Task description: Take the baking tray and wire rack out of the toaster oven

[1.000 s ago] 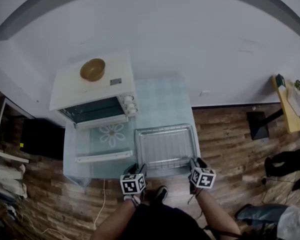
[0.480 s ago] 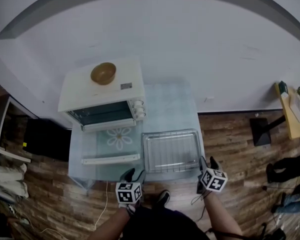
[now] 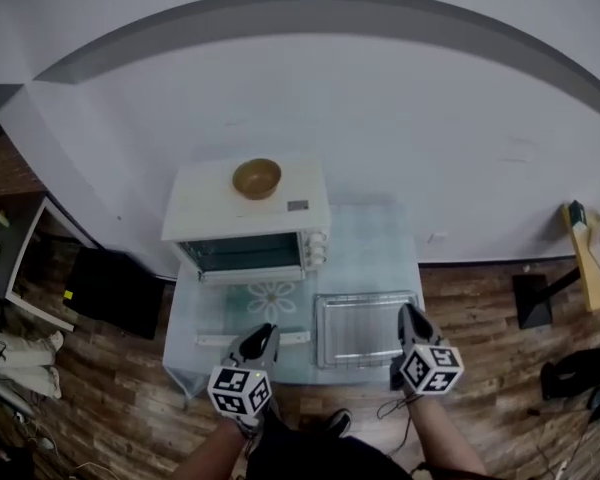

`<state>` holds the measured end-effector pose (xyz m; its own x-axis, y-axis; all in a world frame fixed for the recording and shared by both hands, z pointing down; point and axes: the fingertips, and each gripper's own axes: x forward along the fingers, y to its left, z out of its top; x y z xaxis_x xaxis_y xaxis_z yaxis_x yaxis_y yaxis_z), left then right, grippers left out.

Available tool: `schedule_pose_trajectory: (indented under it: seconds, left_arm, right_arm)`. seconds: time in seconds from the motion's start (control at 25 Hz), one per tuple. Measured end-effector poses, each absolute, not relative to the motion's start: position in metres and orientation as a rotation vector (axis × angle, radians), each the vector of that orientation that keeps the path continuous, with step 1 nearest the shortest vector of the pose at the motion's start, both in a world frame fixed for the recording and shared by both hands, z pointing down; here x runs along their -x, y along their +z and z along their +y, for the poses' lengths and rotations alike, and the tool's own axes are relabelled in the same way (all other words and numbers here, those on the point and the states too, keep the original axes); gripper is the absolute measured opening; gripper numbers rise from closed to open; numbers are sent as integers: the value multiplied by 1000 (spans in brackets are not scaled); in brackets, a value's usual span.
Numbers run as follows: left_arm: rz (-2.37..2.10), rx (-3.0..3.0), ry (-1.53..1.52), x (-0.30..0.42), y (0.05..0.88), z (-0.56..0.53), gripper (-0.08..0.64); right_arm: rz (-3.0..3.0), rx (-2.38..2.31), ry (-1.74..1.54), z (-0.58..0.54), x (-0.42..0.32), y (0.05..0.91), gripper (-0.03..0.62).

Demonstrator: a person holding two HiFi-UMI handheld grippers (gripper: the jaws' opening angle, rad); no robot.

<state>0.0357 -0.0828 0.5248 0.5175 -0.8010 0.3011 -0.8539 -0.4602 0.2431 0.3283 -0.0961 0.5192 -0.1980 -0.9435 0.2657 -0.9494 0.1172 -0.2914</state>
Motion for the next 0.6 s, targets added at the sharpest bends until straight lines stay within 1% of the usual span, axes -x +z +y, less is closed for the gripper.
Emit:
schedule_pose_trajectory:
  seconds: [0.04, 0.12, 0.36, 0.6]
  left_arm:
    - [-1383, -2427, 185, -30, 509, -90, 32]
    - [-1398, -2477, 157, -22, 479, -104, 9]
    - [-1454, -2655, 70, -11, 396, -126, 6]
    - [-1491, -2779, -21, -1, 350, -131, 6]
  right_arm:
    - [-2376, -1958, 579, -100, -315, 504, 7]
    - [-2454, -1922, 481, -108, -289, 472, 6]
    - [-2610, -1872, 166, -114, -223, 378, 6]
    - [-2627, -1857, -44, -110, -180, 339, 6]
